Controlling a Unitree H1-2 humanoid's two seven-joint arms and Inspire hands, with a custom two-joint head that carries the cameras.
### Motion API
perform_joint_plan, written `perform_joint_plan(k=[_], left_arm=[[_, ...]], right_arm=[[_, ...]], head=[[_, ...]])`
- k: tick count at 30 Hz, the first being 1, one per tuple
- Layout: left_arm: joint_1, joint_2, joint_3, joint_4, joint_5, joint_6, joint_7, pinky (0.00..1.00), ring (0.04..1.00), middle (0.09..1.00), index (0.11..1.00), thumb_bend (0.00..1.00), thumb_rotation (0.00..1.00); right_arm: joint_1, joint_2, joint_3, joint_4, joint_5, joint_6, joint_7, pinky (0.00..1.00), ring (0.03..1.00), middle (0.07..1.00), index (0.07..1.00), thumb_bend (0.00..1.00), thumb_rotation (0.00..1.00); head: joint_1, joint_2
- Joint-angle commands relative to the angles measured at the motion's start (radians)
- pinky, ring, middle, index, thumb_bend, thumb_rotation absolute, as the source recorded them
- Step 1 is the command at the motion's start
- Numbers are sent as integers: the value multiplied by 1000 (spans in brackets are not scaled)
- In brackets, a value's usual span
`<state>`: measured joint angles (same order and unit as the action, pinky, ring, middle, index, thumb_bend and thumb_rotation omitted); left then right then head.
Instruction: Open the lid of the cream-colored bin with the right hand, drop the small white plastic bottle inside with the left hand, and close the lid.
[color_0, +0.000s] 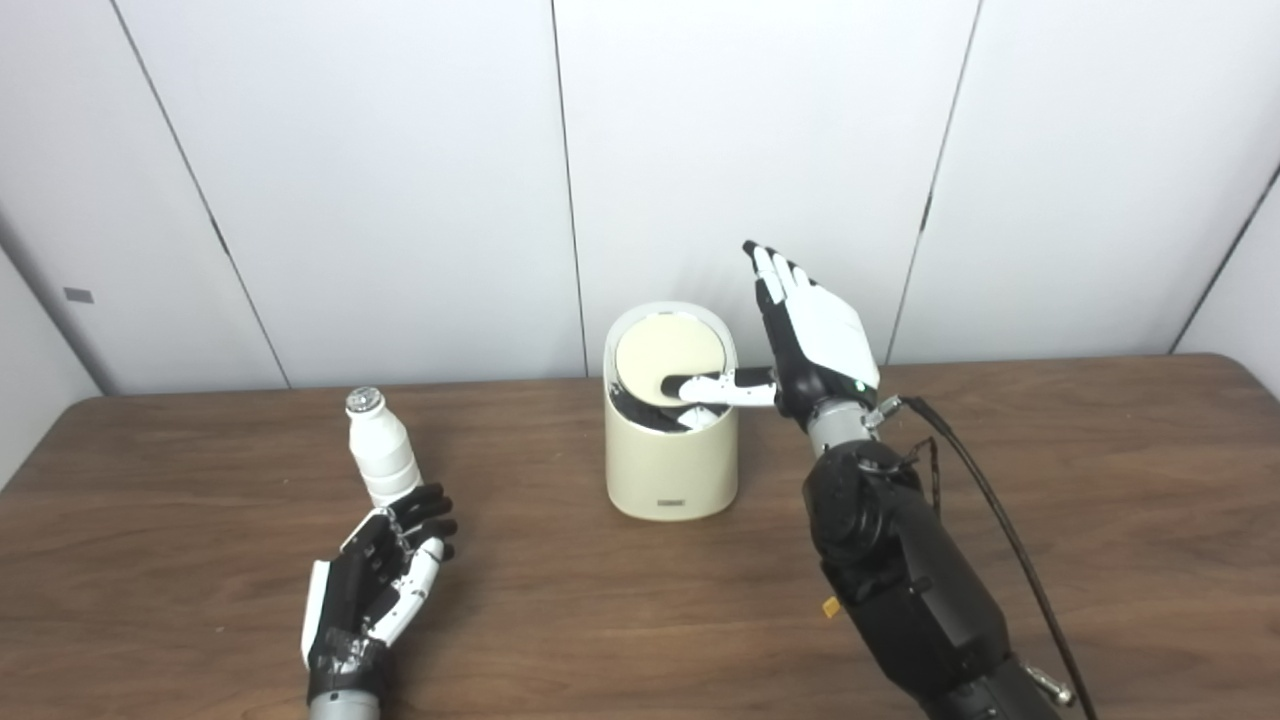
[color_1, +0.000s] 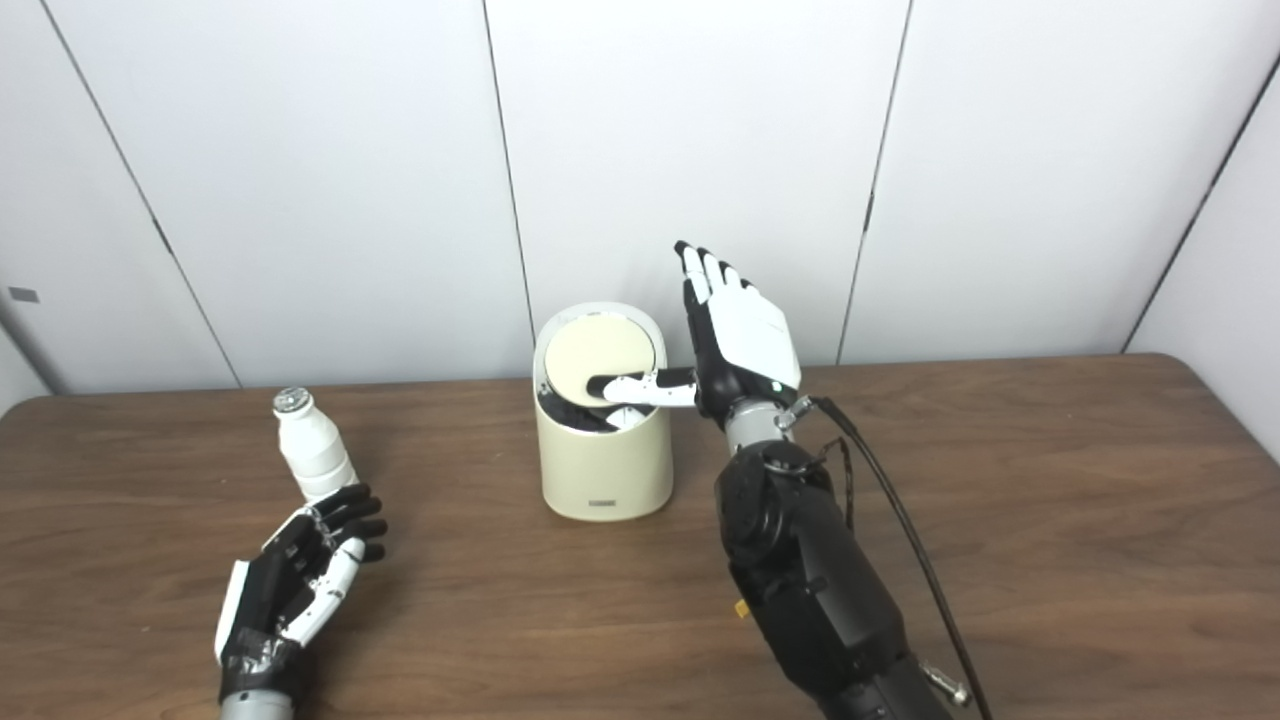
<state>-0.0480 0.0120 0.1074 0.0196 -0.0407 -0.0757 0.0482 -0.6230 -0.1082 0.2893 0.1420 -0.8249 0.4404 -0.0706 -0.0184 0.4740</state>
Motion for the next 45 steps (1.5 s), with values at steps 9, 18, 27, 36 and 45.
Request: perform_joint_plan(k=[9, 18, 27, 36, 45], left_arm=[[36, -41, -18, -3, 1, 4, 4, 639, 690, 720, 717, 249, 214], [35, -41, -19, -7, 12, 12, 8, 636, 688, 720, 714, 252, 200], [30, -39, -17, 6, 6, 2, 7, 641, 690, 721, 715, 253, 207], [26, -38, -22, 18, 16, -7, 7, 637, 687, 719, 715, 263, 218], [22, -28, -25, 25, 26, -8, 6, 631, 683, 719, 714, 263, 231]], right_arm=[[-69, 6, 21, -3, -64, 18, -21, 1000, 1000, 1000, 1000, 949, 275], [-67, -3, 45, 4, -98, 19, -33, 963, 1000, 1000, 1000, 939, 137], [-48, 7, 3, -22, -3, -31, -30, 956, 1000, 1000, 1000, 893, 448], [-31, 11, -40, -23, 153, -67, 26, 982, 1000, 1000, 1000, 931, 764], [-22, 5, -37, -34, 206, -57, 49, 970, 1000, 1000, 1000, 981, 883]], head=[[-3, 4], [0, 5], [-1, 2], [3, -2], [1, -7]])
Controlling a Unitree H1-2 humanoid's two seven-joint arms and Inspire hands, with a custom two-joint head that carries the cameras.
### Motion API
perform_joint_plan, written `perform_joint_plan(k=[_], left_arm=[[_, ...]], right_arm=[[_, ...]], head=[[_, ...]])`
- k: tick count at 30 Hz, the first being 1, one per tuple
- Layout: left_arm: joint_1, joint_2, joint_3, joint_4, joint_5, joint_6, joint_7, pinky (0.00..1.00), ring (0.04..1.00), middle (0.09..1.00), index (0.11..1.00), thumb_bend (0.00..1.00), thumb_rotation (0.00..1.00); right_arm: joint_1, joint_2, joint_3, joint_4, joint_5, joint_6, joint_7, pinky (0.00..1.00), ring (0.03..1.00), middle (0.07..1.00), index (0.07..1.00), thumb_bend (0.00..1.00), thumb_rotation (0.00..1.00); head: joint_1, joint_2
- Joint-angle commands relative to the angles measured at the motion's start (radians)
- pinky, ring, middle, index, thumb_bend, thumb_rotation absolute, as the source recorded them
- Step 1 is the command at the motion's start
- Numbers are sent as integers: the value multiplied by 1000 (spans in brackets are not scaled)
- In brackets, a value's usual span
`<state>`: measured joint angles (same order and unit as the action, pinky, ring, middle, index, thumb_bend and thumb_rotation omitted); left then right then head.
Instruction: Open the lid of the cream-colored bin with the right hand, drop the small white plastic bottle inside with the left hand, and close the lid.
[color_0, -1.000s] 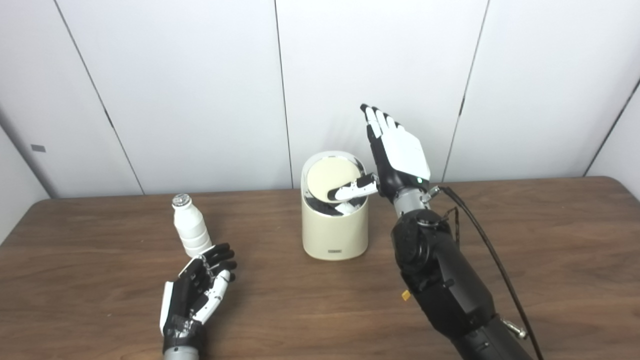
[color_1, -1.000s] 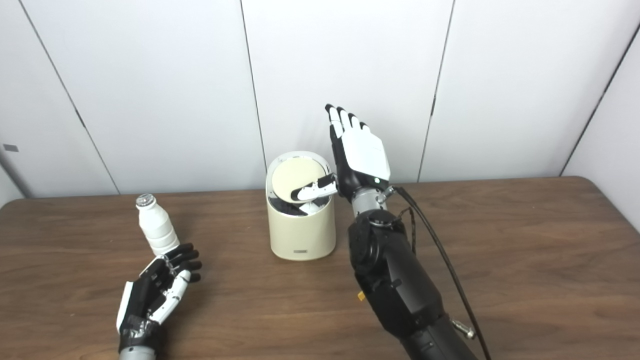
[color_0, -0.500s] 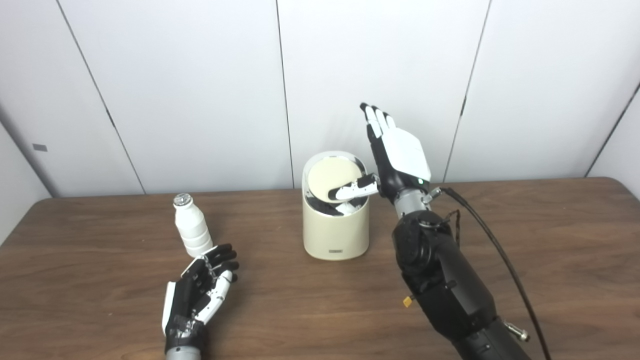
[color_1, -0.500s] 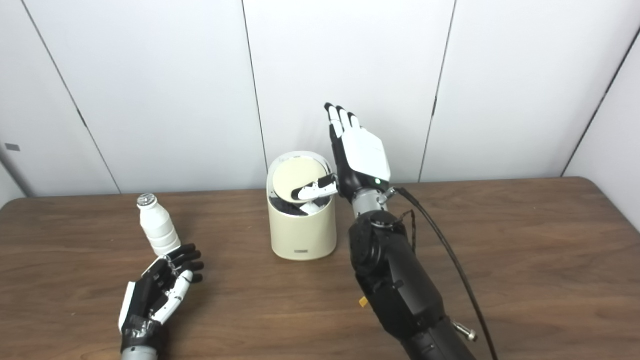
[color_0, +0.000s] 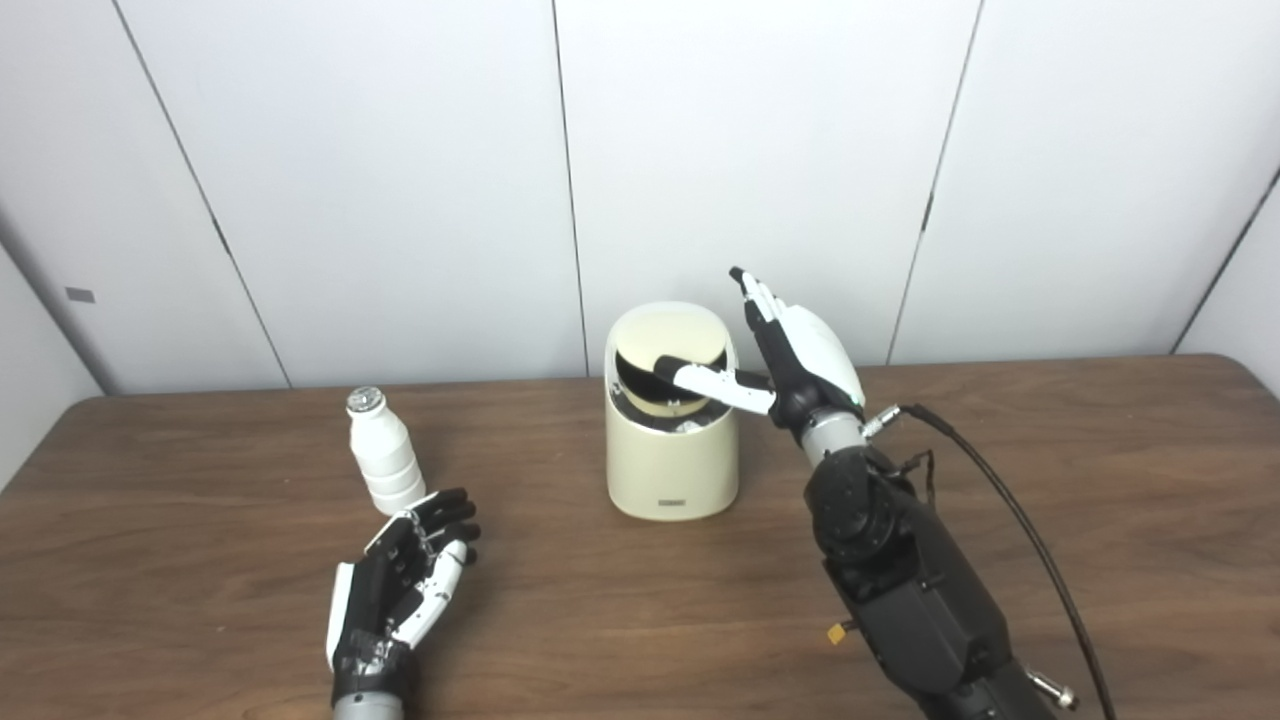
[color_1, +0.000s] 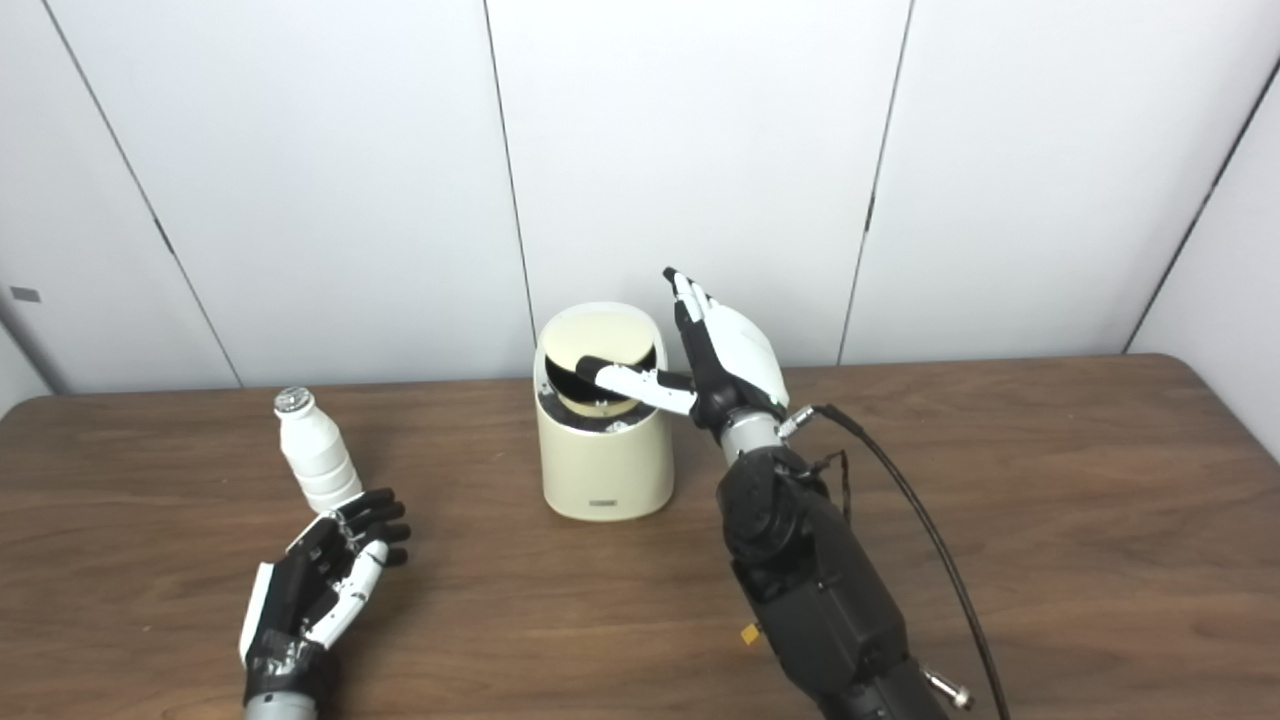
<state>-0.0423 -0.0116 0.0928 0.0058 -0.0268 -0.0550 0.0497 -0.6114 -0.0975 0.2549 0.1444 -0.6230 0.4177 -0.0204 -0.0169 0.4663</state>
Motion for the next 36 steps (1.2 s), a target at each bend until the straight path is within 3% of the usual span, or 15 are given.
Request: perform_joint_plan(k=[1, 5, 13, 20, 21, 23, 26, 27, 29, 32, 33, 36], left_arm=[[16, -3, -11, 42, 14, -31, 5, 629, 681, 718, 713, 265, 242], [15, 0, -12, 47, 19, -35, 5, 630, 677, 715, 709, 265, 250], [13, 4, -6, 55, 7, -38, -3, 638, 683, 717, 715, 259, 210], [11, 6, -2, 61, -12, -43, -11, 641, 687, 717, 716, 255, 182], [11, 7, -2, 62, -13, -43, -11, 642, 687, 717, 716, 255, 185], [11, 9, -2, 62, -13, -45, -10, 647, 689, 717, 715, 255, 206], [12, 9, 0, 62, -18, -46, -10, 651, 692, 720, 716, 255, 214], [13, 11, -1, 62, -16, -48, -9, 650, 691, 720, 717, 253, 216], [16, 14, -2, 60, -11, -53, -9, 639, 685, 715, 714, 249, 203], [25, 21, -5, 49, 4, -63, -5, 631, 676, 710, 710, 250, 190], [30, 23, -6, 43, 8, -65, -5, 630, 674, 709, 709, 251, 186], [47, 30, -8, 18, 17, -65, -6, 632, 674, 707, 706, 257, 190]], right_arm=[[-32, -6, -2, -41, 7, -33, 2, 971, 1000, 1000, 1000, 971, 909], [-21, -6, -13, -58, 35, -42, 7, 966, 1000, 1000, 1000, 993, 986], [8, -31, -11, -116, 56, -65, 17, 959, 1000, 1000, 1000, 1000, 1000], [75, -3, -92, -209, 135, -158, -53, 885, 996, 1000, 1000, 986, 1000], [88, 7, -109, -221, 148, -178, -73, 886, 996, 1000, 1000, 910, 1000], [118, 29, -143, -237, 164, -230, -128, 882, 982, 1000, 1000, 579, 1000], [172, 50, -178, -237, 173, -349, -220, 834, 929, 954, 944, 274, 847], [193, 53, -186, -238, 167, -379, -246, 808, 905, 926, 917, 244, 792], [220, 57, -196, -243, 161, -420, -277, 731, 838, 854, 842, 210, 583], [280, 62, -225, -224, 260, -574, -301, 660, 766, 788, 775, 197, 290], [303, 60, -234, -206, 293, -630, -303, 656, 756, 778, 765, 200, 268], [358, 57, -247, -168, 333, -737, -305, 657, 738, 760, 745, 210, 343]], head=[[-1, 0], [-3, -2], [-7, -7], [-5, -11], [-5, -11], [-5, -12], [-1, -14], [-1, -14], [2, -13], [13, -13], [18, -13], [22, -14]])
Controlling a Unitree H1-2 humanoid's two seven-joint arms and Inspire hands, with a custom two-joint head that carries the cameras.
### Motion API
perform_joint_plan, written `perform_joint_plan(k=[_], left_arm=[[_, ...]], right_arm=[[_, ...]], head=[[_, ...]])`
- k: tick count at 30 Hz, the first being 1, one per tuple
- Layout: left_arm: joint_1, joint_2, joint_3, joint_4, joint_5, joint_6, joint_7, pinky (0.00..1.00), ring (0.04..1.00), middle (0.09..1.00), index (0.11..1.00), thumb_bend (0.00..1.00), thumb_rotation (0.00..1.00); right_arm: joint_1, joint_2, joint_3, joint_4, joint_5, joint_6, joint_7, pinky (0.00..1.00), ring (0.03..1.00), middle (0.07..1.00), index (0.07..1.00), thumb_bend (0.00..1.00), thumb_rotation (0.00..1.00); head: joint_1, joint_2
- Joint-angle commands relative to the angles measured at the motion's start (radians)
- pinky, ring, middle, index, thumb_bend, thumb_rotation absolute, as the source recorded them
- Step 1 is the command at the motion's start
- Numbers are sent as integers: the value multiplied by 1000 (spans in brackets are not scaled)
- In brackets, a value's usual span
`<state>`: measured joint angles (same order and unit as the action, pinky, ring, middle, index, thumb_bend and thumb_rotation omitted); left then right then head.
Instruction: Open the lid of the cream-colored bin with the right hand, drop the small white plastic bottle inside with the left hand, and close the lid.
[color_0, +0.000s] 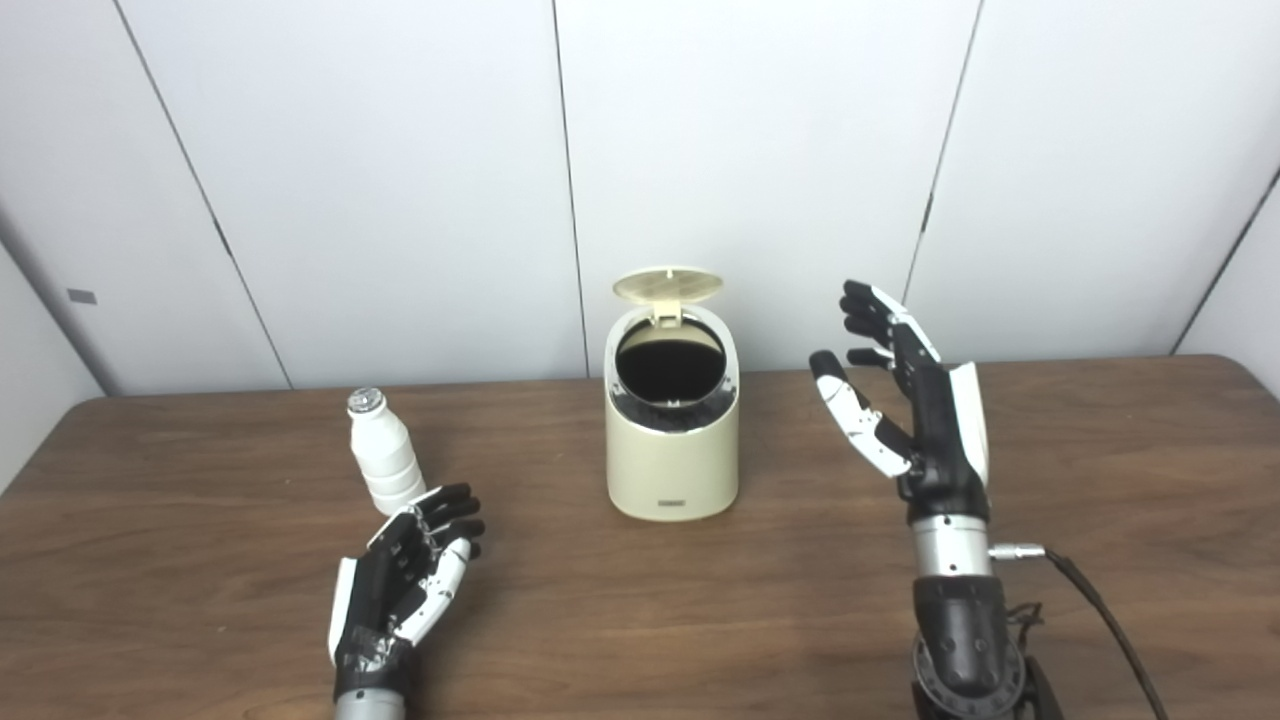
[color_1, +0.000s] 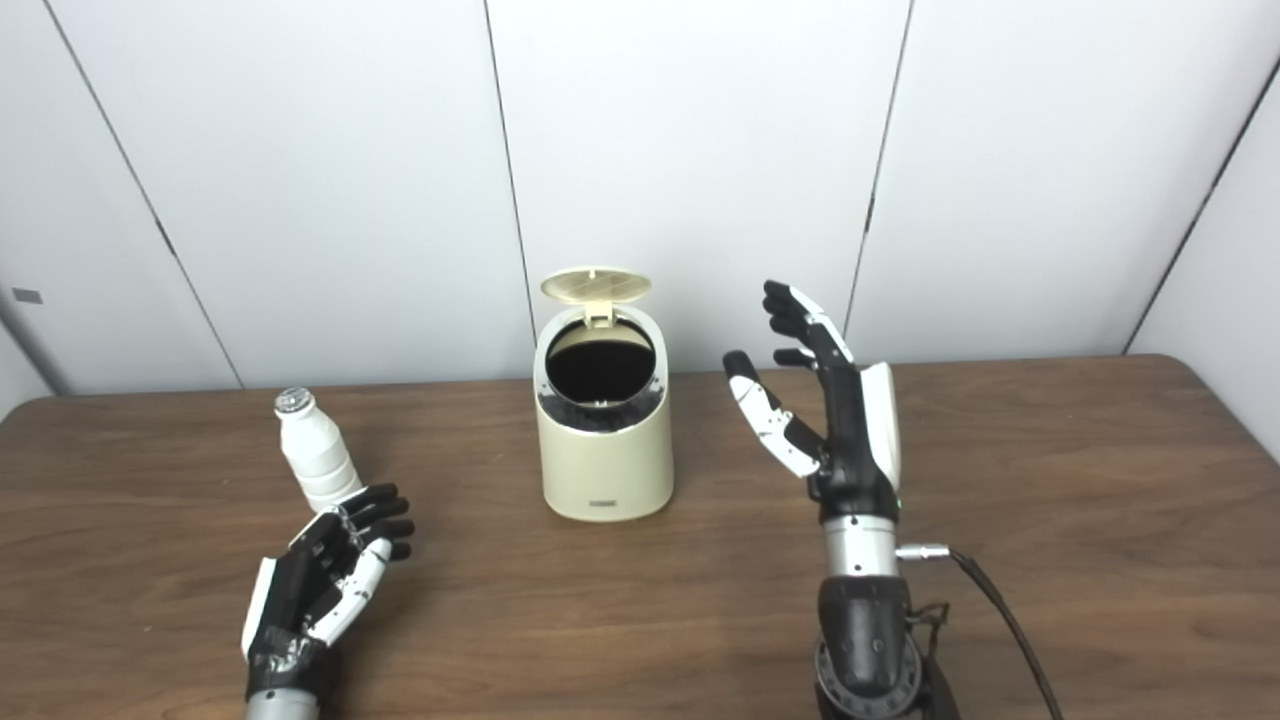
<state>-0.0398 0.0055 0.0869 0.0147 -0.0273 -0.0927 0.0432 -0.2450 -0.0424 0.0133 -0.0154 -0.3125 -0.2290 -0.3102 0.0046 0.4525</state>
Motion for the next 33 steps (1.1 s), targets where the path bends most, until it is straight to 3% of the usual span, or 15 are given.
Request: perform_joint_plan(k=[1, 3, 6, 8, 10, 15, 17, 22, 23, 24, 26, 30, 32, 33], left_arm=[[53, 15, -4, -7, 20, -25, -3, 633, 676, 707, 703, 260, 194], [70, 21, -11, -39, 16, -31, -14, 639, 679, 708, 700, 267, 209], [102, 34, -22, -92, 45, -70, -20, 559, 614, 669, 667, 376, 314], [126, 37, -23, -133, 83, -94, -2, 484, 549, 600, 600, 562, 388], [159, 31, -7, -182, 126, -110, 30, 439, 510, 561, 562, 626, 367], [252, -6, 65, -300, 151, -144, 103, 385, 448, 506, 548, 639, 48], [278, -10, 90, -327, 156, -148, 121, 369, 427, 492, 502, 536, 50], [296, -4, 136, -337, 181, -109, 156, 271, 346, 441, 490, 515, 58], [293, -5, 143, -331, 179, -101, 161, 307, 383, 468, 491, 517, 60], [288, -7, 149, -324, 177, -91, 166, 354, 426, 500, 556, 659, 57], [277, -12, 157, -312, 192, -64, 178, 428, 506, 597, 667, 808, 83], [251, -4, 154, -297, 226, 10, 184, 547, 659, 763, 823, 885, 175], [237, 9, 145, -286, 224, 46, 172, 751, 832, 888, 939, 929, 212], [230, 15, 140, -282, 226, 67, 165, 788, 861, 908, 957, 938, 217]], right_arm=[[13, 2, -9, 0, 37, -119, -11, 655, 739, 758, 740, 223, 399], [47, 2, -15, 15, 57, -163, -3, 659, 746, 758, 736, 243, 467], [86, -1, -20, 30, 69, -202, 5, 670, 748, 755, 736, 265, 533], [101, -4, -24, 36, 78, -215, 12, 685, 750, 756, 738, 271, 508], [115, -6, -28, 42, 79, -223, 13, 695, 755, 760, 741, 277, 506], [129, -11, -34, 66, 69, -239, -2, 699, 765, 764, 739, 270, 490], [127, -14, -30, 73, 70, -240, -6, 695, 765, 766, 736, 270, 486], [111, -20, -20, 99, 84, -240, -17, 701, 764, 766, 737, 307, 538], [108, -21, -18, 103, 85, -240, -19, 701, 765, 767, 737, 318, 556], [106, -24, -15, 108, 86, -240, -23, 700, 764, 768, 737, 326, 565], [99, -29, -9, 116, 82, -240, -37, 701, 765, 770, 740, 323, 564], [93, -42, -5, 126, 82, -241, -51, 698, 765, 767, 742, 315, 588], [90, -53, -3, 133, 92, -241, -52, 718, 779, 776, 749, 307, 584], [88, -60, -3, 139, 99, -241, -54, 723, 783, 778, 750, 305, 582]], head=[[0, 0], [0, 0], [3, 2], [3, 2], [14, 2], [22, 1], [28, -2], [45, -15], [47, -17], [51, -19], [58, -24], [84, -34], [96, -37], [105, -39]])
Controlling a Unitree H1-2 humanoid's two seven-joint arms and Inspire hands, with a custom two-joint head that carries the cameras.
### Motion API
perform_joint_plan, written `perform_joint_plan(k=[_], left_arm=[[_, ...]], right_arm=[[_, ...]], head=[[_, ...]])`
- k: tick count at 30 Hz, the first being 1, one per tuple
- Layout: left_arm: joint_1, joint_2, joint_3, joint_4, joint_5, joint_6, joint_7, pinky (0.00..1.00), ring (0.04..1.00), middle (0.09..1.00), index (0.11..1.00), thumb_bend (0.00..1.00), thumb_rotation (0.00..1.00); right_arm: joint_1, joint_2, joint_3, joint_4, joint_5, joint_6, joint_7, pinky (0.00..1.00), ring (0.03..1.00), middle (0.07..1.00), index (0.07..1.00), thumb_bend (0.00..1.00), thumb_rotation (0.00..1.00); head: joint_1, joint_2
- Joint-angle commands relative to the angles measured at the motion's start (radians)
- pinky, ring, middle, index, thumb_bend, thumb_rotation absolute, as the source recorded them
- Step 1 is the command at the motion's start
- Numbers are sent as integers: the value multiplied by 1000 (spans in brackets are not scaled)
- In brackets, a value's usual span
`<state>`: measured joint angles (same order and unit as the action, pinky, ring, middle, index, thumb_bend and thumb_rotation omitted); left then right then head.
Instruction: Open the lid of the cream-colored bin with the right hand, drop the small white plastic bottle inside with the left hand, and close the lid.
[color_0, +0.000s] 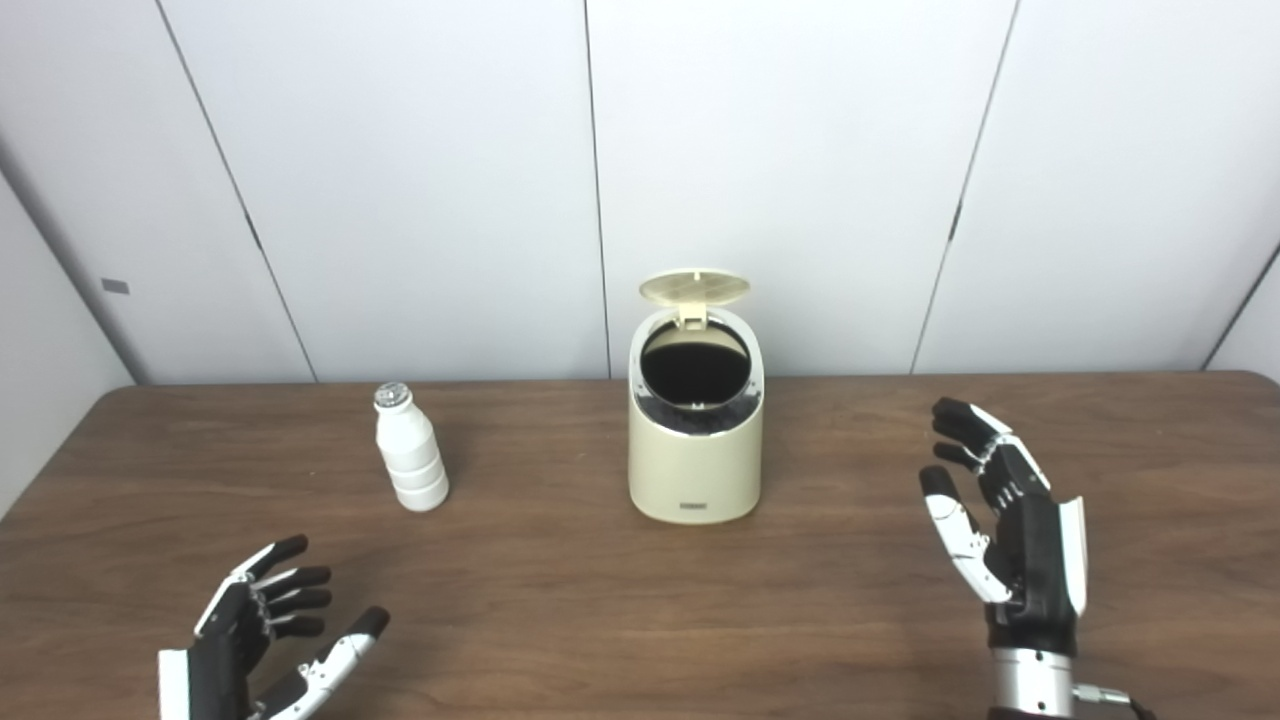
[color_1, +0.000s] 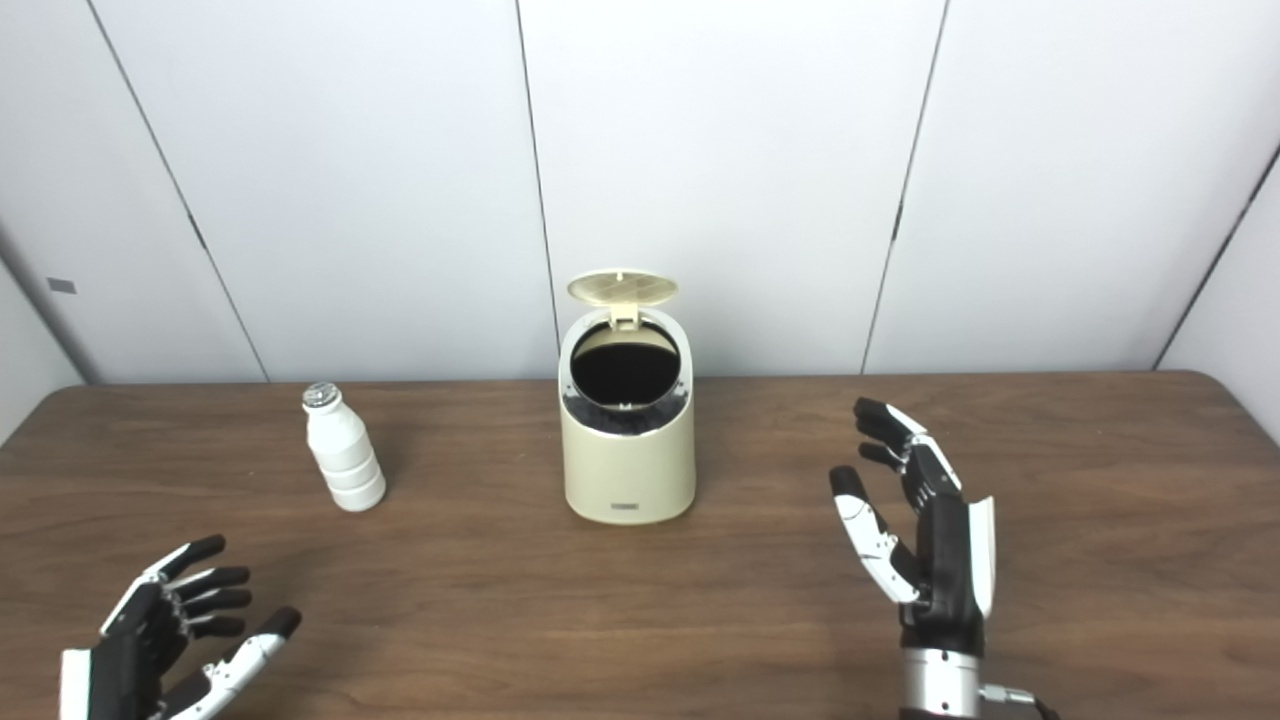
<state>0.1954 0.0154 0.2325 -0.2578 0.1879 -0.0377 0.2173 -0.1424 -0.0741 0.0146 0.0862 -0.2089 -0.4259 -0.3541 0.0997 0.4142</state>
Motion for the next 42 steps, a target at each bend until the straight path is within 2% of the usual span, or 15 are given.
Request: perform_joint_plan(k=[1, 5, 8, 13, 18, 21, 24, 28, 34, 42], left_arm=[[-10, 8, -10, -7, 13, 25, -11, 839, 892, 927, 978, 952, 228], [-52, 19, -17, 17, 8, 80, -20, 917, 950, 966, 999, 993, 262], [-99, 33, -27, 56, 47, 102, -7, 929, 964, 975, 1000, 1000, 346], [-186, 49, -48, 131, 114, 146, 21, 913, 967, 984, 1000, 1000, 431], [-277, 48, -32, 238, 66, 129, 47, 947, 999, 1000, 1000, 1000, 374], [-317, 51, -33, 281, 69, 138, 62, 933, 989, 1000, 1000, 1000, 365], [-355, 58, -34, 315, 79, 158, 72, 905, 976, 998, 1000, 1000, 363], [-408, 83, -47, 363, 103, 183, 74, 781, 899, 938, 981, 1000, 373], [-465, 132, -85, 449, 108, 201, 48, 766, 887, 914, 960, 1000, 313], [-527, 162, -119, 557, 101, 210, 40, 713, 838, 875, 903, 1000, 277]], right_arm=[[-16, -35, -4, 43, 0, -44, -12, 726, 785, 779, 752, 304, 578], [-26, -67, 2, 69, 27, -44, -19, 740, 792, 785, 759, 287, 534], [-36, -89, 9, 86, 53, -44, -22, 722, 785, 786, 758, 277, 481], [-56, -116, 11, 110, 69, -44, -29, 714, 781, 784, 758, 279, 588], [-66, -127, 14, 110, 87, -44, -29, 687, 768, 776, 752, 278, 624], [-64, -128, 11, 97, 87, -44, -25, 674, 761, 771, 748, 293, 630], [-62, -133, 10, 82, 77, -44, -23, 651, 746, 764, 745, 292, 653], [-63, -121, 0, 49, 84, -44, -3, 639, 737, 754, 736, 282, 658], [-63, -99, -17, 18, 42, -43, 9, 623, 729, 749, 727, 262, 670], [-59, -78, -31, -2, 41, -42, 27, 625, 735, 747, 720, 236, 638]], head=[[21, -3], [60, -9], [94, -16], [132, -29], [156, -33], [174, -31], [186, -27], [188, -25], [187, -23], [178, -22]])
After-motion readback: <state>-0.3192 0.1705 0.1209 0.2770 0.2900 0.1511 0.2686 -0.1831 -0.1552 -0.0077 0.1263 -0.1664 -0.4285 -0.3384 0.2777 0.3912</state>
